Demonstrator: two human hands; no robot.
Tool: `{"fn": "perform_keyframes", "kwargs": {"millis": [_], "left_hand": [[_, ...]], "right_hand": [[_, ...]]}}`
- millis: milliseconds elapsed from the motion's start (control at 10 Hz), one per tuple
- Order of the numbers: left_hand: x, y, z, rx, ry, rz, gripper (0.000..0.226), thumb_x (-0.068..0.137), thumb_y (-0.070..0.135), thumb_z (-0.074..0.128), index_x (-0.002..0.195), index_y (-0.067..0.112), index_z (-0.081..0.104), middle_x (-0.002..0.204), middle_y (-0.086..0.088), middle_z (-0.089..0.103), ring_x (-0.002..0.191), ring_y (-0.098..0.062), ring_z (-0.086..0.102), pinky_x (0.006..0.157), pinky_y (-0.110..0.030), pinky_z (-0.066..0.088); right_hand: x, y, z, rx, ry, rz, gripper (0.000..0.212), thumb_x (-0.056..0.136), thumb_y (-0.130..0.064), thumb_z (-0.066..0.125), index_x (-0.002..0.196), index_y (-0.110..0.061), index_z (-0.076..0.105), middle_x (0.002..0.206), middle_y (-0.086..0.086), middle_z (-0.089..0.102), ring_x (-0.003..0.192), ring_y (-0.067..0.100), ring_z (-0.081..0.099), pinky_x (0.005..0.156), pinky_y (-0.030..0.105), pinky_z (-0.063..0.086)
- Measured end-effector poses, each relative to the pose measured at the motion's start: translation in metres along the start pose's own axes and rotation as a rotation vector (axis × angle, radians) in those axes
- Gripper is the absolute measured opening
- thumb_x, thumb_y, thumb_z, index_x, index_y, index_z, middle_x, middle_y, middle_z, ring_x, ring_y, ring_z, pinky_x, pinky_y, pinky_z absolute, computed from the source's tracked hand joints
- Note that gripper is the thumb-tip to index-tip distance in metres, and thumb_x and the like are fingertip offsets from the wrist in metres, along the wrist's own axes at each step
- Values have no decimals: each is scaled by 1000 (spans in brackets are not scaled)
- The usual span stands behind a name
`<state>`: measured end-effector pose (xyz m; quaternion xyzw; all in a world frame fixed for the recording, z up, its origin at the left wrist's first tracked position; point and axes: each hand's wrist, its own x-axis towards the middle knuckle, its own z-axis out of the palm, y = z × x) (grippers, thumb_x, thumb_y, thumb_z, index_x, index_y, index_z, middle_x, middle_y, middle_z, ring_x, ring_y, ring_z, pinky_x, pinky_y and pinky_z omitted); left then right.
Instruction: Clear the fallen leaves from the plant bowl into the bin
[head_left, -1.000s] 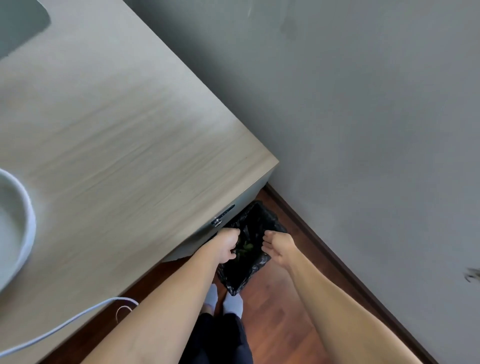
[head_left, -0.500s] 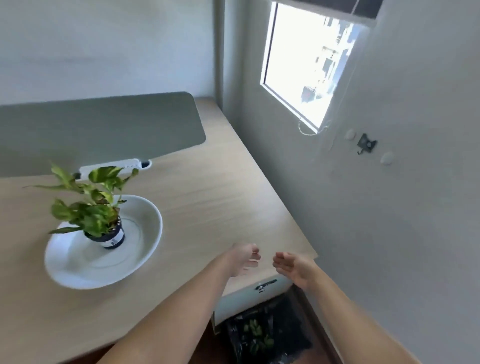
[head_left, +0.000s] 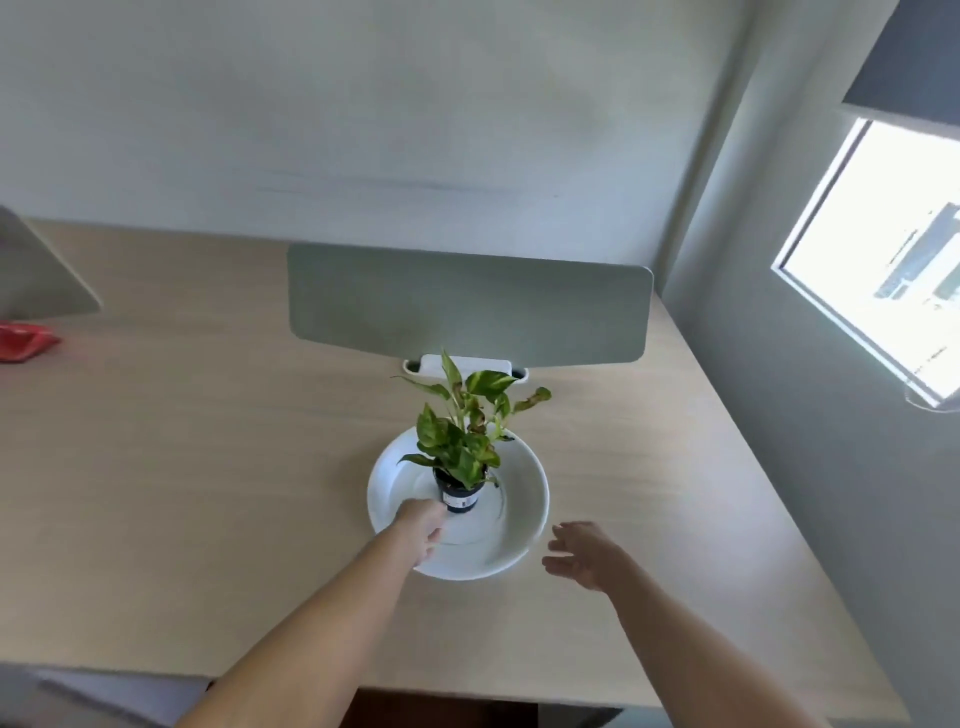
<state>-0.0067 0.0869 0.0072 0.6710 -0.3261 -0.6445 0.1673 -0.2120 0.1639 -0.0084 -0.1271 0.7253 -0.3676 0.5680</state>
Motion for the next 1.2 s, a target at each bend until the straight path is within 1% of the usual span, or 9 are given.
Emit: {"fn": "perform_keyframes", "kwargs": {"millis": [100,200,300,600,700,900,1000,1100,1200], "left_hand": [[27,2,-47,-14,136,-117,55,84,20,54,136,8,41,115,-12,54,104,-29,51,94,-39,42],[31,7,-67,66,-59,-259,75,92,33,54,152,10,15,153,-12,29,141,-34,29,114,-52,26],[42,14,-71,13,-218,-331,87,89,40,57,153,11,5,159,-18,16,142,-38,30,116,-60,17],[80,48,-76,-207,-134,-108,58,91,24,58,142,8,36,149,-12,41,137,-31,41,118,-44,28],[90,55,-74,-264,-133,-56,58,91,23,57,143,9,36,150,-9,40,138,-29,40,118,-47,27],[98,68,-66,-320,-159,-35,61,93,21,55,147,13,30,158,-6,27,145,-27,29,118,-51,23],[93,73,-63,-354,-166,-7,60,93,20,55,147,14,31,158,-5,26,145,-27,28,117,-51,23],[90,72,-62,-427,-151,23,56,91,20,56,143,14,38,155,-4,34,143,-25,32,116,-52,25],[85,60,-62,-511,-96,71,46,93,22,55,137,13,45,147,-3,45,140,-23,38,114,-50,30]], "right_hand": [[13,-3,39,-94,54,46,20,87,-2,51,105,6,52,96,19,53,62,32,58,64,42,55],[19,-6,63,-128,160,70,10,85,1,46,93,2,52,80,16,53,60,34,61,66,45,58],[28,-7,73,-142,223,84,24,81,2,45,103,4,55,83,20,62,62,37,69,63,46,61],[44,-33,102,171,166,41,22,82,15,40,101,7,50,84,14,50,71,30,59,88,52,55],[52,-47,109,182,132,25,22,82,14,43,101,5,52,90,18,53,85,31,58,85,48,56],[66,-67,109,169,95,-2,17,86,10,45,101,3,51,83,11,47,78,26,55,74,37,56],[66,-72,108,154,94,-7,14,89,8,45,101,1,48,87,11,48,83,30,56,83,42,55],[63,-72,101,76,30,-7,23,90,1,46,113,2,52,102,13,48,84,30,54,77,40,53],[53,-77,88,-65,-16,-58,31,87,-6,54,116,4,55,96,14,59,74,26,58,72,35,52]]}}
